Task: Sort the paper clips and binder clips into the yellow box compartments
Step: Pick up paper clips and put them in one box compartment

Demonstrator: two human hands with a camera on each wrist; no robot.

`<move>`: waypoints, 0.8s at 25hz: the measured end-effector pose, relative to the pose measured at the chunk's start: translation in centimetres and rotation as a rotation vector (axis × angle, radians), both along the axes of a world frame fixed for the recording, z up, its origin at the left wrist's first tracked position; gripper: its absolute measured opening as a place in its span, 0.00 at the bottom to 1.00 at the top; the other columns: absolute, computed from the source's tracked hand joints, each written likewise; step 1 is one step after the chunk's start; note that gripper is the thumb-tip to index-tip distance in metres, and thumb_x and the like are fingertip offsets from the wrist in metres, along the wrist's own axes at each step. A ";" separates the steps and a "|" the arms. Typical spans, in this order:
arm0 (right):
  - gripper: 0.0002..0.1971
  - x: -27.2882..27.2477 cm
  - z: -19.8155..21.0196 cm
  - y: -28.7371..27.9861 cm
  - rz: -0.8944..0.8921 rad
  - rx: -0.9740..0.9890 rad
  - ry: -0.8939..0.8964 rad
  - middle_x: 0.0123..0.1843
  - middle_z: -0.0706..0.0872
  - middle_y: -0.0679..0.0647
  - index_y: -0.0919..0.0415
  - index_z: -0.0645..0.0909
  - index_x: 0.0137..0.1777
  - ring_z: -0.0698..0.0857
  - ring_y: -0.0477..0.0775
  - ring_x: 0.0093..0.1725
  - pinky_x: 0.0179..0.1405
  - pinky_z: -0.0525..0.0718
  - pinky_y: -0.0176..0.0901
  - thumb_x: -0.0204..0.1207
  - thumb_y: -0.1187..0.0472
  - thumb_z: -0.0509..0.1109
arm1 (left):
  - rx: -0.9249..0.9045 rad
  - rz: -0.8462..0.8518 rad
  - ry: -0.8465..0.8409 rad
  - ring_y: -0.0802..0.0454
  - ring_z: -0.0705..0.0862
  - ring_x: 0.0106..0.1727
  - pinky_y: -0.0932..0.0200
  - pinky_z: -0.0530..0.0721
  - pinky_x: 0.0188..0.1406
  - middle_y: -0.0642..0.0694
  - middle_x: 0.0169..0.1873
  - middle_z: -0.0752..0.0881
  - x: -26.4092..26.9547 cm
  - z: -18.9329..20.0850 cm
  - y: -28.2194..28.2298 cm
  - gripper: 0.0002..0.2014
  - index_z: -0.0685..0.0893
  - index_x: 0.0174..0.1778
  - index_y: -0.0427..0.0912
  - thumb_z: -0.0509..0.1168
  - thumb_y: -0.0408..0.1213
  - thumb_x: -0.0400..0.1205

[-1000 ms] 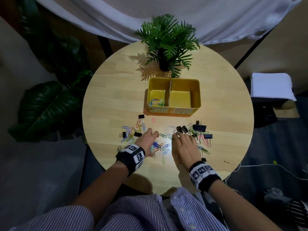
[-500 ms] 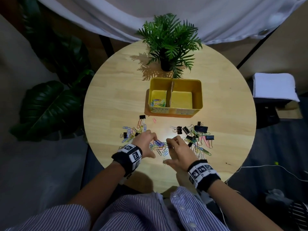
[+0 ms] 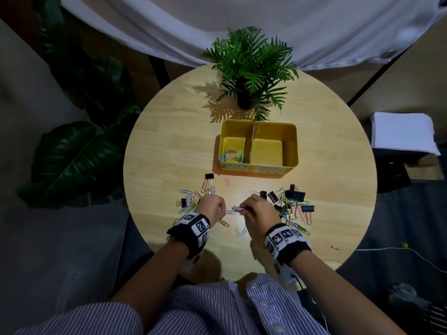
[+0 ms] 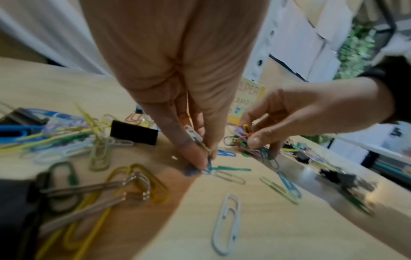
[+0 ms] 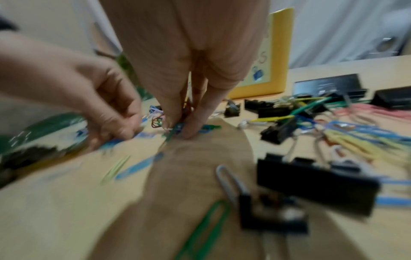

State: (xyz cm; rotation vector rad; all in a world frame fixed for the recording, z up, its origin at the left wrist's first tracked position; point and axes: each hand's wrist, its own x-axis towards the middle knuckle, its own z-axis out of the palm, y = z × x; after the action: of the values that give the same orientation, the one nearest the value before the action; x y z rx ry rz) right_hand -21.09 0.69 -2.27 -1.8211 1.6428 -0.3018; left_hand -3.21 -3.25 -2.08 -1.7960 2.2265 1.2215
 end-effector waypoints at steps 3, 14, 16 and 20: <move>0.06 -1.2 2.5 -1.0 -0.169 -0.048 -0.118 0.46 0.86 0.54 0.61 0.87 0.49 0.83 0.52 0.44 0.50 0.85 0.51 0.74 0.64 0.73 | 0.070 0.175 0.095 0.49 0.84 0.31 0.56 0.88 0.30 0.41 0.31 0.87 0.8 -0.5 0.0 0.02 0.90 0.35 0.33 0.76 0.25 0.72; 0.17 -0.3 8.8 -12.6 -0.245 -0.318 -0.058 0.57 0.87 0.61 0.64 0.82 0.63 0.86 0.58 0.54 0.56 0.85 0.56 0.76 0.58 0.71 | -0.123 0.604 0.556 0.57 0.85 0.31 0.70 0.86 0.32 0.50 0.31 0.87 -3.7 11.3 -8.3 0.05 0.89 0.37 0.39 0.74 0.25 0.74; 0.12 -1.5 8.3 -10.7 -0.312 -0.507 -0.066 0.53 0.86 0.60 0.63 0.84 0.58 0.85 0.58 0.51 0.50 0.86 0.58 0.77 0.61 0.67 | -0.237 0.432 0.467 0.55 0.87 0.40 0.64 0.86 0.45 0.47 0.40 0.90 -4.7 12.4 -10.1 0.06 0.89 0.48 0.37 0.74 0.31 0.76; 0.10 -1.4 6.4 -4.1 -0.179 -0.496 -0.010 0.52 0.82 0.58 0.64 0.83 0.54 0.82 0.55 0.48 0.47 0.83 0.45 0.75 0.68 0.65 | -0.504 0.100 0.162 0.47 0.82 0.59 0.54 0.80 0.62 0.41 0.56 0.86 -4.0 10.5 -7.9 0.10 0.86 0.58 0.38 0.66 0.34 0.82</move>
State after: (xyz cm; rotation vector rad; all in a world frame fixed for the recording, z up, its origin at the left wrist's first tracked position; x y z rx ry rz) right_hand -22.53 -3.46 4.16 -2.0123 1.8425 -0.8595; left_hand -7.25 -11.15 8.37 -2.0501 2.7622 0.8983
